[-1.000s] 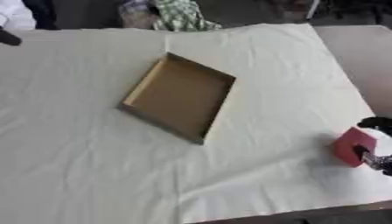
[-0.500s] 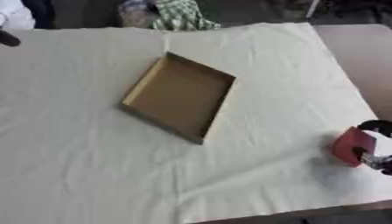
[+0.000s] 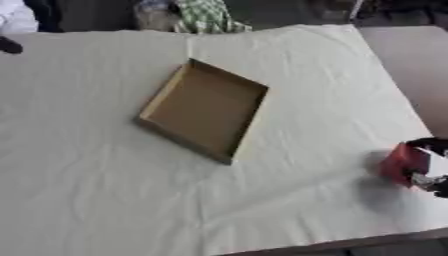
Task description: Pick up objects on the table and place them in the box.
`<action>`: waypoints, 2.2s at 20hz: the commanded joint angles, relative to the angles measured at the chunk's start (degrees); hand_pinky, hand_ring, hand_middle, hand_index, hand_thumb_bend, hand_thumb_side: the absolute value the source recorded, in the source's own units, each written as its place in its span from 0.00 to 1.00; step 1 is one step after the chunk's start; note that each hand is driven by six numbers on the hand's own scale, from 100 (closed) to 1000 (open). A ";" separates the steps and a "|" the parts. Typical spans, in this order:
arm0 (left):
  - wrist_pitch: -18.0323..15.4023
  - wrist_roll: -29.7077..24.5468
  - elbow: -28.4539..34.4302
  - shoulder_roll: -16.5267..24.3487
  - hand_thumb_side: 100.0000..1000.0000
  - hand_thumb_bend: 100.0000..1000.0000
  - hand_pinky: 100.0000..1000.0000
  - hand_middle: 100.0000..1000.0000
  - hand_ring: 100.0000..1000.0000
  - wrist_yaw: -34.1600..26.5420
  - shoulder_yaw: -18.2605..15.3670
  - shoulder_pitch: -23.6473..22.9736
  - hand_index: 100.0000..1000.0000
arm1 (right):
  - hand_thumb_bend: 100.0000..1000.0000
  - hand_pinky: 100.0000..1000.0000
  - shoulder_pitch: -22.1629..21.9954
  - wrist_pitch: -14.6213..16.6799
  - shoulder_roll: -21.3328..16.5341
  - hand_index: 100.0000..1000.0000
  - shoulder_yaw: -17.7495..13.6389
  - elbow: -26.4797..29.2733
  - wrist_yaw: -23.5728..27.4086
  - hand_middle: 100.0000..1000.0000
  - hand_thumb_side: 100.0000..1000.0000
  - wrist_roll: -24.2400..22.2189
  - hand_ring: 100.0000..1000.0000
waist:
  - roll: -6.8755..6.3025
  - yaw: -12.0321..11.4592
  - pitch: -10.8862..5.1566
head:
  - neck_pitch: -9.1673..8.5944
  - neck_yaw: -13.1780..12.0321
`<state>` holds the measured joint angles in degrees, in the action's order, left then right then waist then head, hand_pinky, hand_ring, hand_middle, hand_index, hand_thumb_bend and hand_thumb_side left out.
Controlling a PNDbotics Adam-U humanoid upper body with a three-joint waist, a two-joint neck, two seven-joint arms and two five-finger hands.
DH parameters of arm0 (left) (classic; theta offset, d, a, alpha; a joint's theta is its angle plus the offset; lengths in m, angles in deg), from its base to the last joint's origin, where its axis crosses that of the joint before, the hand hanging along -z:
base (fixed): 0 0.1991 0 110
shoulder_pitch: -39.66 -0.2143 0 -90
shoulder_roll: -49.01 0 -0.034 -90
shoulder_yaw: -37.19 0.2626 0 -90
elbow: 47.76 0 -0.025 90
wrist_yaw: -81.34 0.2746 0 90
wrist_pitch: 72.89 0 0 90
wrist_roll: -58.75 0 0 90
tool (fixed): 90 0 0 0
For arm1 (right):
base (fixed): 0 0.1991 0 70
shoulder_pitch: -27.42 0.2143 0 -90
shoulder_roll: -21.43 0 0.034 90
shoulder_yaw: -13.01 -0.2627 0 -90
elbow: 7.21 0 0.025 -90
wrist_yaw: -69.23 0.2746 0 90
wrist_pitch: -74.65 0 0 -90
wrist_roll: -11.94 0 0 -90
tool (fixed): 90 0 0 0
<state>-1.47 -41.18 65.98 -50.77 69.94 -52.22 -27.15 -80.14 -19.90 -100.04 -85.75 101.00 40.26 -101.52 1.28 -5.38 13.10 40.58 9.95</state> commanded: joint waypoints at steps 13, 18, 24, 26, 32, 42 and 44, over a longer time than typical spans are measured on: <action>0.31 -0.71 0.86 0.05 0.59 0.00 0.53 0.73 0.76 -0.22 0.19 0.65 0.73 | 0.12 0.95 1.31 -2.02 -1.73 0.87 0.65 -0.20 -0.67 0.55 0.72 4.32 0.96 | 0.00 -0.03 -0.52 | -1.09 0.29; 0.46 -1.02 0.86 -0.06 0.59 0.00 0.53 0.73 0.76 -0.17 0.29 0.63 0.73 | 0.12 0.94 1.54 -2.80 -1.80 0.81 1.25 -0.07 -1.49 0.49 0.68 5.49 0.93 | 0.04 -0.06 -0.51 | -1.02 0.40; 0.53 -1.26 0.86 -0.16 0.59 0.00 0.53 0.73 0.77 -0.17 0.27 0.66 0.73 | 0.07 0.92 2.05 -3.29 -1.52 0.71 2.11 -0.73 -0.51 0.44 0.58 6.14 0.87 | 0.06 -0.20 -0.49 | -1.07 0.46; 0.58 -1.35 0.86 -0.17 0.59 0.00 0.53 0.73 0.77 -0.17 0.30 0.67 0.73 | 0.05 0.91 2.18 -3.27 -1.35 0.70 2.44 -0.64 -0.02 0.41 0.53 6.37 0.84 | 0.03 -0.23 -0.48 | -1.01 0.46; 0.69 -1.66 0.86 -0.22 0.59 0.00 0.53 0.73 0.77 -0.09 0.34 0.75 0.73 | 0.00 0.89 2.25 -3.40 -1.04 0.67 2.61 0.30 1.89 0.38 0.45 7.04 0.78 | 0.00 -0.23 -0.59 | -0.94 0.47; 0.91 -1.91 0.86 -0.22 0.59 0.00 0.53 0.73 0.77 0.17 0.40 0.81 0.73 | 0.00 0.88 2.36 -4.16 -0.85 0.65 1.03 4.32 3.39 0.36 0.44 8.49 0.75 | 0.21 -0.29 -0.86 | -0.98 0.16; 0.94 -1.92 0.86 -0.21 0.59 0.00 0.53 0.73 0.77 0.22 0.41 0.79 0.73 | 0.00 0.89 2.33 -4.33 -1.09 0.65 0.59 5.23 2.95 0.36 0.44 8.74 0.75 | 0.30 -0.30 -0.97 | -1.00 0.11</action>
<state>-0.48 -42.87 65.98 -51.07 70.06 -51.89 -27.15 -77.77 -24.11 -99.71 -84.03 104.77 43.52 -93.18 1.50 -5.66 13.05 40.11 10.19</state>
